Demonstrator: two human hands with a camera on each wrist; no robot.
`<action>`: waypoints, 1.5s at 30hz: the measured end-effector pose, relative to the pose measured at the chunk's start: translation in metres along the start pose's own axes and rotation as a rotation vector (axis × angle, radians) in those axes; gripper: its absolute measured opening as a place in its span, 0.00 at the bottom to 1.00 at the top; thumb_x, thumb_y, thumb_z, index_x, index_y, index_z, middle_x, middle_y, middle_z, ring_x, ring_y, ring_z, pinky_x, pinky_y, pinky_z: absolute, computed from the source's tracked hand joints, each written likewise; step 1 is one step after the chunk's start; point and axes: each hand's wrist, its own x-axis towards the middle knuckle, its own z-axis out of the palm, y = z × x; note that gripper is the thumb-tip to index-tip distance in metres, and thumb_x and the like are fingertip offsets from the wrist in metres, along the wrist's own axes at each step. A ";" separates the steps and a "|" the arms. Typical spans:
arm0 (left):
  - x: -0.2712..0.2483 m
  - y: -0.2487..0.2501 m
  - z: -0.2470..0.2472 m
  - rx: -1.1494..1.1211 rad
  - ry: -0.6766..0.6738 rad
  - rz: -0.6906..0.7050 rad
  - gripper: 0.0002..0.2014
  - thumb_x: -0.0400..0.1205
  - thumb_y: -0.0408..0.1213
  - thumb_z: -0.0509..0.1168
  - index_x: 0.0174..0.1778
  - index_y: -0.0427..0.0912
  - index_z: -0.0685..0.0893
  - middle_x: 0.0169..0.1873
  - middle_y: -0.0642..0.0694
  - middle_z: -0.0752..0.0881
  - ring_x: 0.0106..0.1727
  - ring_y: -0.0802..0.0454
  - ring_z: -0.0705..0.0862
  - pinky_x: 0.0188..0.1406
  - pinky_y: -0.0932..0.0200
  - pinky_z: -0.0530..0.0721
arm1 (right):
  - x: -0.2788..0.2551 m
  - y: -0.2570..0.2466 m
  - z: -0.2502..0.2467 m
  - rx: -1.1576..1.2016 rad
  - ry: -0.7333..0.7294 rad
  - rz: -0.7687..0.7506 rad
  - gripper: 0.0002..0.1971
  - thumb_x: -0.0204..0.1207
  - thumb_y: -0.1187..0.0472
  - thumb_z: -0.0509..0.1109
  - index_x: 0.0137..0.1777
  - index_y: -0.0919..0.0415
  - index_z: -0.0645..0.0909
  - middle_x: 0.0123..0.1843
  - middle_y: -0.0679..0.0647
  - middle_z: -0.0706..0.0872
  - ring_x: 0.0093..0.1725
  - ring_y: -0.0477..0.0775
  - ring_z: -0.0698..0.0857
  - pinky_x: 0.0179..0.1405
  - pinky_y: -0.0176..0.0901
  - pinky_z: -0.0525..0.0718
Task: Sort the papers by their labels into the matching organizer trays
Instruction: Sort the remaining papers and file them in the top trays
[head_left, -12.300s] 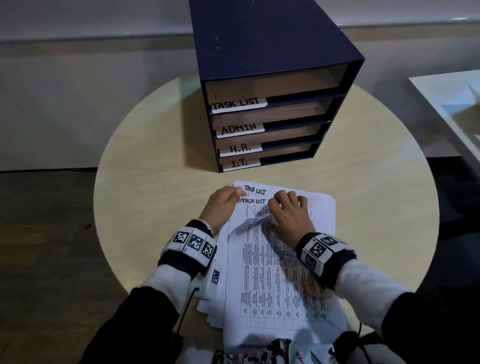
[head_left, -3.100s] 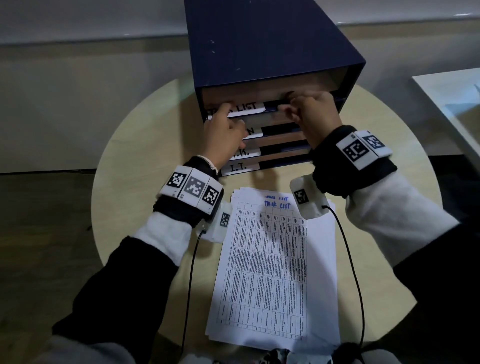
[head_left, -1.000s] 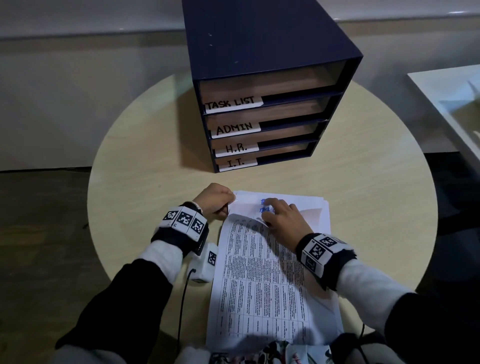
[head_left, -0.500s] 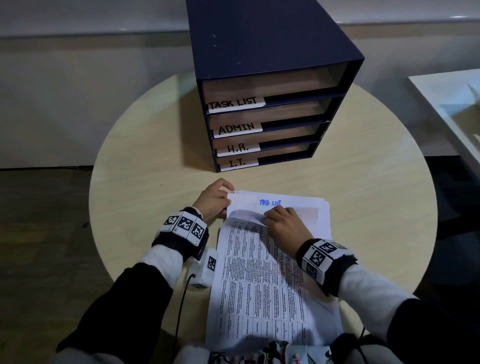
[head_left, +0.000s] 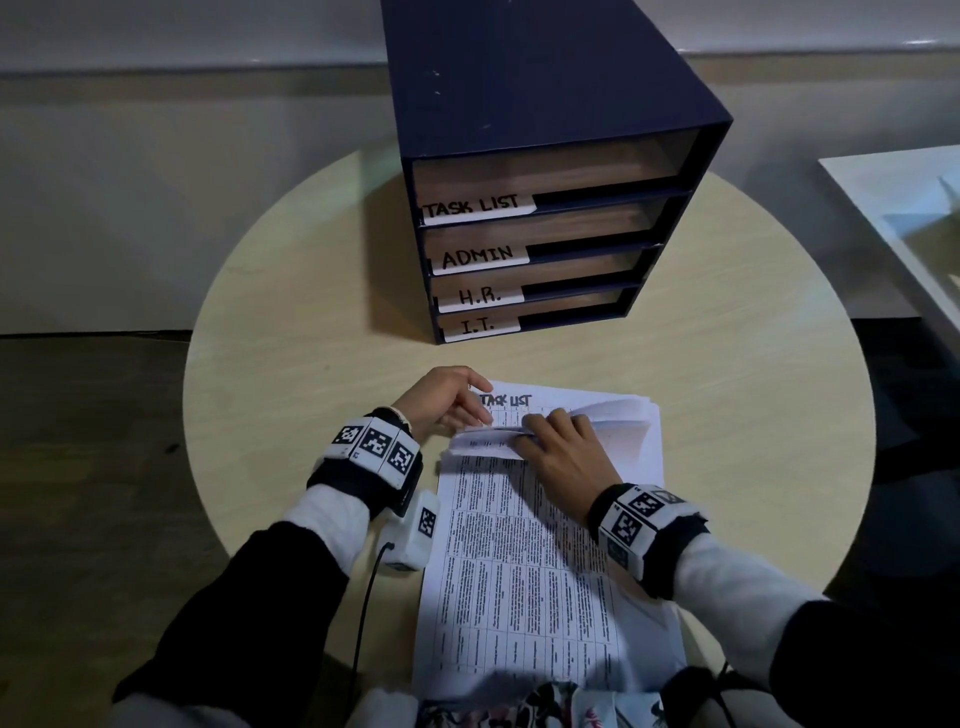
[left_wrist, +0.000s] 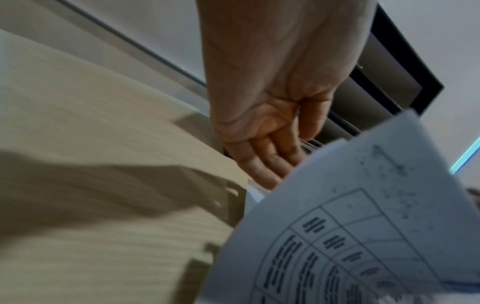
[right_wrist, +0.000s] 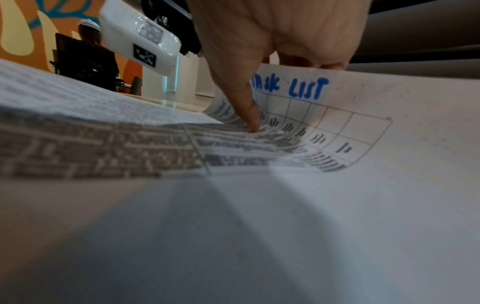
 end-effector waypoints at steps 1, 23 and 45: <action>0.002 -0.001 0.002 0.012 0.041 0.011 0.14 0.81 0.25 0.52 0.46 0.42 0.82 0.35 0.43 0.86 0.31 0.53 0.79 0.23 0.66 0.73 | -0.001 -0.001 -0.001 -0.012 0.015 -0.011 0.19 0.49 0.65 0.83 0.43 0.54 0.87 0.41 0.51 0.85 0.43 0.55 0.69 0.41 0.47 0.65; 0.010 -0.011 0.006 0.704 0.148 0.215 0.12 0.80 0.27 0.58 0.58 0.39 0.77 0.52 0.42 0.69 0.59 0.44 0.73 0.55 0.58 0.71 | 0.000 -0.008 -0.002 0.199 -0.132 -0.005 0.39 0.40 0.74 0.78 0.56 0.59 0.71 0.49 0.54 0.87 0.41 0.55 0.86 0.37 0.44 0.83; 0.007 -0.020 0.002 0.224 0.129 0.179 0.15 0.85 0.43 0.58 0.46 0.37 0.87 0.52 0.35 0.87 0.57 0.41 0.84 0.66 0.48 0.77 | -0.001 -0.012 -0.004 0.108 -0.172 0.077 0.36 0.39 0.70 0.78 0.50 0.55 0.70 0.67 0.66 0.81 0.59 0.63 0.82 0.46 0.49 0.85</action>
